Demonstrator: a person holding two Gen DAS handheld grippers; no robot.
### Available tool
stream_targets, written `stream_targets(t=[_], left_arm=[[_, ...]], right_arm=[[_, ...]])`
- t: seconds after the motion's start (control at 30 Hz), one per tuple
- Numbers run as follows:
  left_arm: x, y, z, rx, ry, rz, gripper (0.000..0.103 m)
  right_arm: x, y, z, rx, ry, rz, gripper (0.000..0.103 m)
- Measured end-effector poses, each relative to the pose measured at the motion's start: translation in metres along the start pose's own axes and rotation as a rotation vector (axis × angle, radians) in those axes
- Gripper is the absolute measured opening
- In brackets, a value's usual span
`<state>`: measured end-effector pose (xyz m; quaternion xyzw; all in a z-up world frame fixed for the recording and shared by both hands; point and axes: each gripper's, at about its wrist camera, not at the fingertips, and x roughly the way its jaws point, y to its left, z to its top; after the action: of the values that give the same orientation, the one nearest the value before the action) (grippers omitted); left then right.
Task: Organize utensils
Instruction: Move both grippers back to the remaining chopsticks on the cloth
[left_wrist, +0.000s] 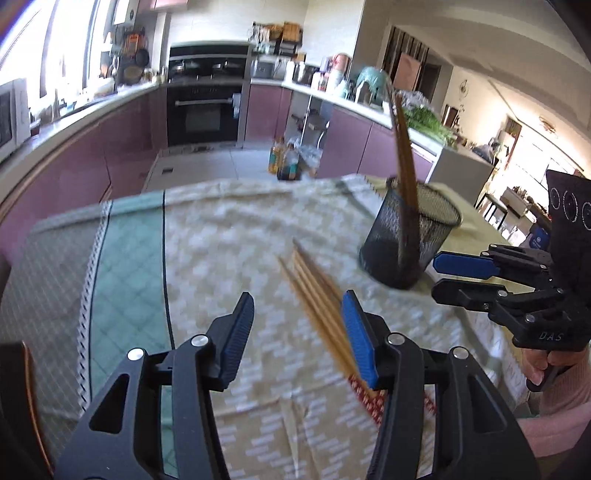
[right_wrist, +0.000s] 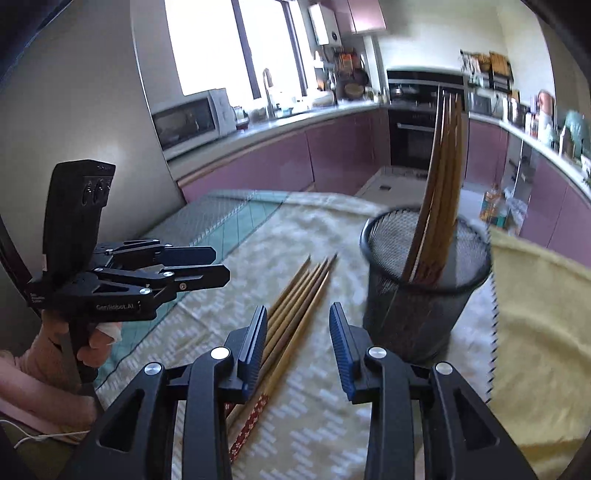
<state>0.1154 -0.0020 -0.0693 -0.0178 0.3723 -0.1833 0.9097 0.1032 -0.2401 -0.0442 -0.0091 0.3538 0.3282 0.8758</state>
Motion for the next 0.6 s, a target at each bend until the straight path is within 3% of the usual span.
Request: stream_targets(t=[0.2,0.6], left_arm=[[0.019,-0.006,-0.019,-0.015,0.075,-0.01,0.049],[0.039,-0.019,-0.02,-0.016,0.138,-0.016,0.05]], right_arm=[[0.025,-0.002,-0.02,0.057,0.088,-0.004,0.033],[0.032,0.003,-0.032,0.064,0.123,-0.031,0.033]])
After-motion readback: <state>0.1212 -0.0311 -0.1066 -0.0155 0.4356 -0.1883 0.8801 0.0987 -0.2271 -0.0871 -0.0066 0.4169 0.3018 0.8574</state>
